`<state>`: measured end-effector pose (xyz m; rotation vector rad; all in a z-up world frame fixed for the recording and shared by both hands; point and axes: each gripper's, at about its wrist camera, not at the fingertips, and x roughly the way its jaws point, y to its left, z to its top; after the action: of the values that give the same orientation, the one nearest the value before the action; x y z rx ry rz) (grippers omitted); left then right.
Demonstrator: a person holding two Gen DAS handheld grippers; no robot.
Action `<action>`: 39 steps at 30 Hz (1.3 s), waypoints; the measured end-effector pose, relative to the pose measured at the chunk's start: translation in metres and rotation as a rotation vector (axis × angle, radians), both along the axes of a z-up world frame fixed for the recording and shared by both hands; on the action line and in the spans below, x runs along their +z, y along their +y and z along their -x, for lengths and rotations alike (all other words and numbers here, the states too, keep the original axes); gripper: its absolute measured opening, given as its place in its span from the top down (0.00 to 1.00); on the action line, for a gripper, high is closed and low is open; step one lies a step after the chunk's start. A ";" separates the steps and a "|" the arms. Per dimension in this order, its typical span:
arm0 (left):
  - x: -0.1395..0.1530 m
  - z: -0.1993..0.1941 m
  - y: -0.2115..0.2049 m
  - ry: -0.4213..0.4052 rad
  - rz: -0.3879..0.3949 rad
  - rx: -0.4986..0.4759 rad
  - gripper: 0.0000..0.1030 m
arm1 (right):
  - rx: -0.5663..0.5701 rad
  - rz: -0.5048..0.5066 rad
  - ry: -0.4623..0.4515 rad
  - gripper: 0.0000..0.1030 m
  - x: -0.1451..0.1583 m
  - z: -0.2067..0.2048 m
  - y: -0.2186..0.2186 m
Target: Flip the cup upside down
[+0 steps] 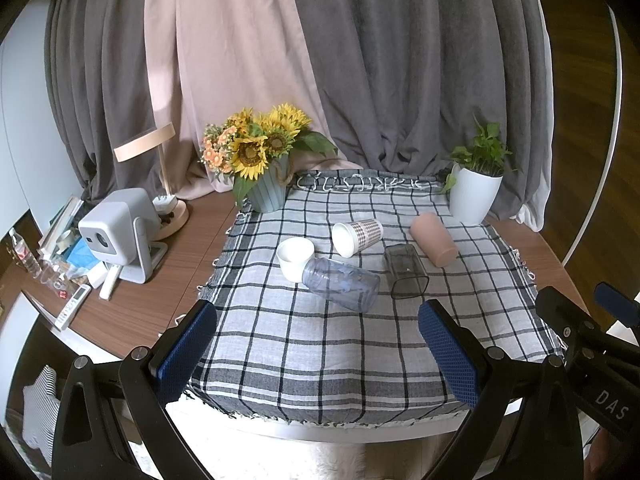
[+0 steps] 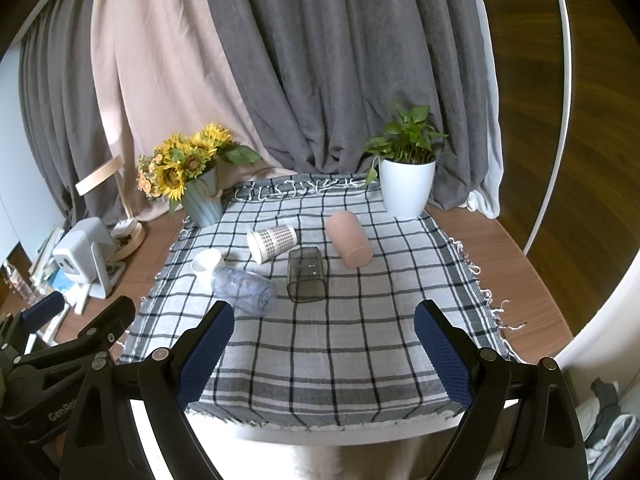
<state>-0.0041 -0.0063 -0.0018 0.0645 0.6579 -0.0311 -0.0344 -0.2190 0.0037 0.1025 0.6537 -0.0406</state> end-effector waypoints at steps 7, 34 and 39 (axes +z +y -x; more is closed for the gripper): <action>0.000 0.000 0.000 0.002 0.001 -0.001 0.00 | 0.001 0.001 0.000 0.11 -0.001 -0.001 0.002; -0.039 -0.042 0.008 0.129 -0.024 0.011 0.00 | -0.023 -0.058 0.096 0.06 -0.039 -0.032 0.017; -0.050 -0.083 0.003 0.173 -0.022 0.009 0.00 | -0.027 -0.068 0.127 0.06 -0.052 -0.064 0.010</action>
<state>0.0790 -0.0035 -0.0518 0.0802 0.8319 -0.0208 0.0294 -0.2087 -0.0481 0.1755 0.7809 -0.0512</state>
